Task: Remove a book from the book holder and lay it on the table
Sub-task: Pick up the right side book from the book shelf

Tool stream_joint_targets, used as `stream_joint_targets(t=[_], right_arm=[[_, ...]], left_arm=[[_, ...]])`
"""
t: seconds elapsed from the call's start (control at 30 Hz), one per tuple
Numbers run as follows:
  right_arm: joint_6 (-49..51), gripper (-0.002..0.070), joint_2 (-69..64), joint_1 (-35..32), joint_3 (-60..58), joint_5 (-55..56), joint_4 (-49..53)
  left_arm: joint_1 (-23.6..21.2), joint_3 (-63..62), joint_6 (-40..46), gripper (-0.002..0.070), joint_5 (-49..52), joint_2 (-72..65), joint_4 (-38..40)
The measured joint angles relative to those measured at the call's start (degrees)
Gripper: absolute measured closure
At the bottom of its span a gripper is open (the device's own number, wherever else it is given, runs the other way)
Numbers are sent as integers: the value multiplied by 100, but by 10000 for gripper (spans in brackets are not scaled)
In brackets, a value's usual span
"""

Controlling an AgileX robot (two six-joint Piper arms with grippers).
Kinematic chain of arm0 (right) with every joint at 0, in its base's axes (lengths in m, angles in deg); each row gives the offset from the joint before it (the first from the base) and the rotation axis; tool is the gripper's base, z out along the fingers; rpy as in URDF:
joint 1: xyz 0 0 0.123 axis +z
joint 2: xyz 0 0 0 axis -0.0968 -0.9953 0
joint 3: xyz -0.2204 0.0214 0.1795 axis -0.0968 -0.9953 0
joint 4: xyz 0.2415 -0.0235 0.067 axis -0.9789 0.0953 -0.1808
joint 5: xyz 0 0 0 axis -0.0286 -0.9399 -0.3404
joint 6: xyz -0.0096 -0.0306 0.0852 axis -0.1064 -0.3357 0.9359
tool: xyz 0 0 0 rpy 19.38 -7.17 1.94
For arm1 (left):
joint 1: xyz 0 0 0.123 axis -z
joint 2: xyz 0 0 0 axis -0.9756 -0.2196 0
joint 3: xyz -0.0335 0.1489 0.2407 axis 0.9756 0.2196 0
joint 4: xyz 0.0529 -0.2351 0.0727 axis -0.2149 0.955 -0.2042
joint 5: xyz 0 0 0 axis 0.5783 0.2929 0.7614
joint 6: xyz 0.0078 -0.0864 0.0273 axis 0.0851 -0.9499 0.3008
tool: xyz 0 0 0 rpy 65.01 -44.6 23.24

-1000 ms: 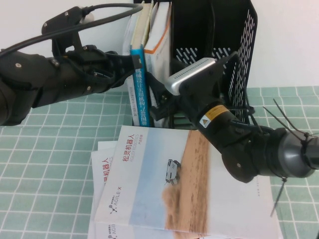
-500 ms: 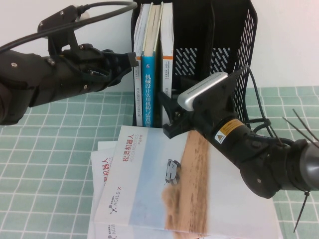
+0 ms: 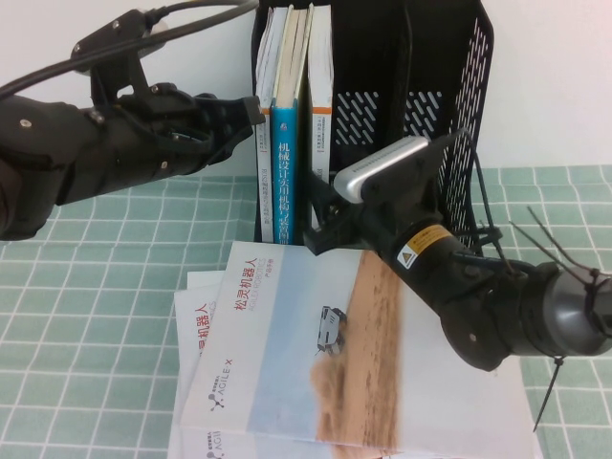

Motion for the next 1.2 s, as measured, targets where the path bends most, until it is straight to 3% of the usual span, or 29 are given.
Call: stream_joint_targets(t=[0.13,0.27,0.57,0.8,1.2], right_arm=[[9,286,-140,10,6,-26,-289],[33,393,-237,58,69,134,-427],[70,461,-438,59,311,308,-307],[70,470,-451,59,311,458,-299],[-700,467,364,59,241,-339,-77]], left_arm=[[0,0,0,678,0,0,0],[0,0,-5,678,-10,-4,0],[0,0,-5,678,-10,-13,5],[0,-10,-5,678,9,-13,48],[-10,-379,73,678,638,316,102]])
